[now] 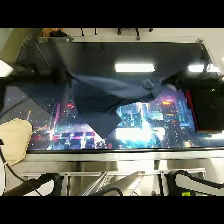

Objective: Fold the shirts.

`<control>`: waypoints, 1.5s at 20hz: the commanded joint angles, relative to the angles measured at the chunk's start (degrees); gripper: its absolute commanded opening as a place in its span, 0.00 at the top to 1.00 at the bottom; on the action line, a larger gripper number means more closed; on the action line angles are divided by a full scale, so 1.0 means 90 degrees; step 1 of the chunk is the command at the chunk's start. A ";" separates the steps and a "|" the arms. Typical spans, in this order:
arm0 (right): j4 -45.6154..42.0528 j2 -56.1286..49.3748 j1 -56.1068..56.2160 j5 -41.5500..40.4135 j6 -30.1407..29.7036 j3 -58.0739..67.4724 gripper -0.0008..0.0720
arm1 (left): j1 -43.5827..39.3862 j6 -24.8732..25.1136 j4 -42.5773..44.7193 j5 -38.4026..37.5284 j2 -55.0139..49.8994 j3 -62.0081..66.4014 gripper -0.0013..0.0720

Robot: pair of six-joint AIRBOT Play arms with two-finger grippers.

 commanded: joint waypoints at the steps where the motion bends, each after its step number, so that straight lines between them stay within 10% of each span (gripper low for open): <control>1: -0.0823 -0.0032 -0.0007 -0.0386 0.0046 -0.1139 0.96 | -0.0134 0.0012 0.0879 -0.0051 -0.0260 -0.1059 0.97; 11: -0.1027 -0.0495 -0.0005 -0.1030 -0.0146 -0.2101 0.95 | 0.0177 0.0304 0.0957 0.1008 -0.0255 -0.3453 0.96; 14: -0.1027 -0.0559 -0.0005 -0.0996 -0.0143 -0.2101 0.33 | 0.0177 0.0301 0.0942 0.1073 -0.0255 -0.3500 0.96; 23: -0.1263 -0.0554 0.0549 -0.0165 -0.0478 -0.2773 0.26 | 0.0177 0.0304 0.0959 0.1049 -0.0255 -0.3500 0.96; 27: -0.1239 -0.0554 0.0748 -0.0304 -0.0554 -0.3065 0.27 | 0.0177 0.0301 0.0954 0.1047 -0.0255 -0.3502 0.96; 28: -0.1175 -0.0551 0.0748 -0.0325 -0.0566 -0.3065 0.39 | 0.0177 0.0301 0.0954 0.1047 -0.0255 -0.3502 0.96; 30: -0.0884 -0.0546 0.0748 -0.0359 -0.0782 -0.3065 0.97 | 0.0177 0.0299 0.0950 0.1044 -0.0255 -0.3500 0.96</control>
